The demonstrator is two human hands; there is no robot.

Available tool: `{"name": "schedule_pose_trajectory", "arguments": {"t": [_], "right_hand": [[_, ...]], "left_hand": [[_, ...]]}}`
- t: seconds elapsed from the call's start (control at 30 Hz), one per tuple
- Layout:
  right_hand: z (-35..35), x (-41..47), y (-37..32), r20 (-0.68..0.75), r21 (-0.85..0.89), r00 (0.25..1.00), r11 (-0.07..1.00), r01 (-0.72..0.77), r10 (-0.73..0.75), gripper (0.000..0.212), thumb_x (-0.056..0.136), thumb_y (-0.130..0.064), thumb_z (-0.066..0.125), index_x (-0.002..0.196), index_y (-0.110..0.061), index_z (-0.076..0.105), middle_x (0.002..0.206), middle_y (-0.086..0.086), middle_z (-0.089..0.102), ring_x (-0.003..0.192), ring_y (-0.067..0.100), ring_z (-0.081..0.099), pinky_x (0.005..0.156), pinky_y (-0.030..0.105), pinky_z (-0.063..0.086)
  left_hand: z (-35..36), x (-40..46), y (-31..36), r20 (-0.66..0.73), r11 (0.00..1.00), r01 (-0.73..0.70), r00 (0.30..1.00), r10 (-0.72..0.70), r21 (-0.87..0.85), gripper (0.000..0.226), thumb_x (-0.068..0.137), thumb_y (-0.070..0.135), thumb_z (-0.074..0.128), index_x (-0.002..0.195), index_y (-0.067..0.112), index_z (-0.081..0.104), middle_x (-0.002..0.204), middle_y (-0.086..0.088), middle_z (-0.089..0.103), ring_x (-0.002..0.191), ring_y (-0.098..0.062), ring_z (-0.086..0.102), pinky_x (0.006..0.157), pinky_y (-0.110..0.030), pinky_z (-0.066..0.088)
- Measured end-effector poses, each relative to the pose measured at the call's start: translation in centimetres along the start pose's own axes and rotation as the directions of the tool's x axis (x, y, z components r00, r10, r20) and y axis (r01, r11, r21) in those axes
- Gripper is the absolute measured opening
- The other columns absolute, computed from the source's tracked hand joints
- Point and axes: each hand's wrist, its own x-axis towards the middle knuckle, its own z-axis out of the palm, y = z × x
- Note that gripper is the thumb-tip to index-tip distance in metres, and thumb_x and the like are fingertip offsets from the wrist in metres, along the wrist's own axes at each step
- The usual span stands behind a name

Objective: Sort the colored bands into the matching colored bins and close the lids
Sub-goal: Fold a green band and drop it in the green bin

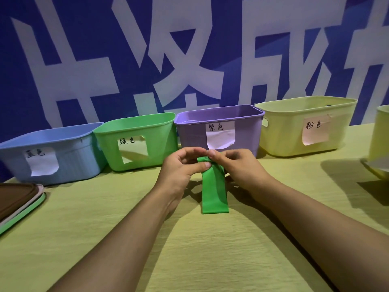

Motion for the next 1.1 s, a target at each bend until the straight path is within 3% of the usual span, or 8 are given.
{"name": "schedule_pose_trajectory", "arguments": {"t": [0.2,0.3,0.43,0.6,0.77,0.9,1.0,1.1], "right_hand": [[0.2,0.1,0.1,0.072,0.094,0.996,0.995,0.04,-0.047,0.027,0.097,-0.025,0.067,0.109,-0.003,0.075,0.098,0.014,0.077,0.076,0.008,0.07,0.063,0.022,0.056],[0.2,0.5,0.5,0.069,0.1,0.994,0.992,0.076,-0.083,0.024,0.096,-0.021,0.068,0.111,-0.003,0.074,0.105,0.018,0.076,0.087,0.015,0.07,0.078,0.034,0.056],[0.1,0.5,0.5,0.08,0.123,0.988,0.985,0.119,-0.129,0.021,0.095,-0.012,0.069,0.114,-0.004,0.074,0.104,0.015,0.077,0.087,0.012,0.071,0.076,0.025,0.058],[0.2,0.5,0.5,0.086,0.154,0.981,0.975,0.162,-0.176,0.019,0.093,-0.005,0.07,0.111,-0.011,0.074,0.101,0.011,0.077,0.089,0.01,0.073,0.081,0.024,0.06],[0.4,0.6,0.5,0.075,0.18,0.976,0.965,0.189,-0.205,0.023,0.09,-0.001,0.071,0.109,-0.014,0.073,0.106,0.015,0.077,0.094,0.016,0.073,0.092,0.035,0.06],[0.3,0.6,0.6,0.073,0.118,0.973,0.97,0.211,-0.22,0.024,0.09,-0.007,0.074,0.105,-0.025,0.075,0.105,0.013,0.077,0.103,0.031,0.073,0.095,0.051,0.058],[0.4,0.7,0.6,0.074,0.129,0.97,0.967,0.221,-0.231,0.025,0.09,-0.005,0.074,0.104,-0.026,0.076,0.105,0.01,0.078,0.097,0.018,0.072,0.091,0.039,0.06],[0.5,0.6,0.5,0.074,0.138,0.968,0.964,0.227,-0.238,0.024,0.091,-0.002,0.073,0.106,-0.02,0.075,0.107,0.009,0.077,0.095,0.009,0.071,0.09,0.026,0.058]], "left_hand": [[0.4,0.0,0.5,-0.047,0.991,0.095,0.994,-0.1,-0.097,0.008,0.098,0.013,0.062,0.1,0.009,0.069,0.088,-0.004,0.076,0.079,-0.014,0.07,0.068,-0.024,0.055],[0.1,0.2,0.0,-0.083,0.986,0.168,0.983,-0.167,0.01,0.04,0.096,0.048,0.064,0.097,0.009,0.072,0.083,-0.006,0.077,0.077,-0.019,0.074,0.079,-0.035,0.057],[0.0,-0.1,-0.2,-0.087,0.968,0.223,0.973,-0.214,0.114,0.067,0.084,0.07,0.065,0.099,0.007,0.078,0.093,-0.014,0.079,0.097,-0.033,0.076,0.099,-0.047,0.055],[0.1,-0.3,-0.2,-0.097,0.956,0.241,0.969,-0.227,0.169,0.064,0.082,0.072,0.067,0.092,0.01,0.079,0.087,-0.012,0.08,0.089,-0.03,0.078,0.094,-0.045,0.059],[0.1,-0.3,-0.5,-0.083,0.957,0.231,0.972,-0.219,0.176,0.077,0.066,0.085,0.069,0.09,0.013,0.081,0.094,-0.017,0.079,0.099,-0.039,0.075,0.097,-0.059,0.055],[0.0,-0.1,-0.8,-0.052,0.963,0.219,0.976,-0.214,0.157,0.083,0.064,0.086,0.069,0.095,0.01,0.08,0.091,-0.015,0.079,0.092,-0.037,0.076,0.092,-0.053,0.059],[0.0,-0.1,-0.8,-0.032,0.97,0.206,0.979,-0.203,0.132,0.072,0.073,0.077,0.069,0.093,0.009,0.08,0.075,-0.007,0.074,0.069,-0.022,0.071,0.074,-0.037,0.055],[0.1,-0.2,-0.7,-0.02,0.975,0.182,0.983,-0.181,0.127,0.067,0.071,0.075,0.068,0.087,0.012,0.082,0.082,-0.012,0.077,0.075,-0.023,0.071,0.08,-0.041,0.054]]}}
